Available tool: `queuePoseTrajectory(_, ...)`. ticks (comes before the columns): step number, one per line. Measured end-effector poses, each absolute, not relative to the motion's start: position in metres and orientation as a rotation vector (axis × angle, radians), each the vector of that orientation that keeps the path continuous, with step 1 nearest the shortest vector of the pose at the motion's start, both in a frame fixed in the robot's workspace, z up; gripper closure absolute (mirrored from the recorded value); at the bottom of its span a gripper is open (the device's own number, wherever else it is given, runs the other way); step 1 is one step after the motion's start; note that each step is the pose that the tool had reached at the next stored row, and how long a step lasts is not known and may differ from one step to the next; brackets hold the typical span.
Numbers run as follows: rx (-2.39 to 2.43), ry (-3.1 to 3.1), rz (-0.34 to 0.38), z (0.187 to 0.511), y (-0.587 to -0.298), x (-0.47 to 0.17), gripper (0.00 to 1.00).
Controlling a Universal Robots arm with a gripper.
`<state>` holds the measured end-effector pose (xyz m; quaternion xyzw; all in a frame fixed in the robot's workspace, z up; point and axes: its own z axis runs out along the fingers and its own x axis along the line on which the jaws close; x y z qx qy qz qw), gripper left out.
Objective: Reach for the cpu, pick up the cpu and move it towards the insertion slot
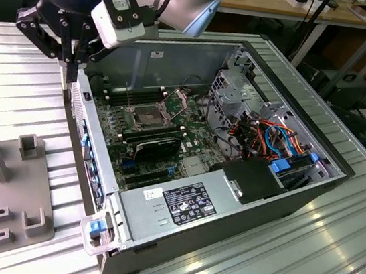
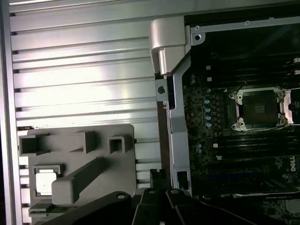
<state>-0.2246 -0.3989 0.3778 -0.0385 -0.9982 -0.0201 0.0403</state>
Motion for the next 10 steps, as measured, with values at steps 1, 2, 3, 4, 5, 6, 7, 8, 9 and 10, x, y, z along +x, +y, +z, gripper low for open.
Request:
queuePoseTrajectory(1, -0.118, -3.055, -0.061, 0.3776, -0.3989, -0.2261, 0.89)
queuePoseTrajectory(2, -0.118, -3.053, -0.061, 0.3774, -0.3989, -0.2272, 0.89)
queuePoseTrajectory(3, -0.118, -3.052, -0.061, 0.3773, -0.3989, -0.2277, 0.89)
queuePoseTrajectory(4, -0.118, -3.051, -0.061, 0.3772, -0.3988, -0.2285, 0.89)
queuePoseTrajectory(5, -0.118, -3.049, -0.061, 0.3771, -0.3989, -0.2294, 0.89)
queuePoseTrajectory(6, -0.118, -3.047, -0.061, 0.3769, -0.3989, -0.2305, 0.89)
queuePoseTrajectory(7, -0.118, -3.046, -0.061, 0.3767, -0.3989, -0.2315, 0.89)
queuePoseTrajectory(8, -0.118, -3.044, -0.06, 0.3766, -0.3989, -0.2322, 0.89)
queuePoseTrajectory(9, -0.118, -3.042, -0.06, 0.3764, -0.3989, -0.2338, 0.89)
queuePoseTrajectory(10, -0.118, -3.041, -0.06, 0.3762, -0.3989, -0.235, 0.89)
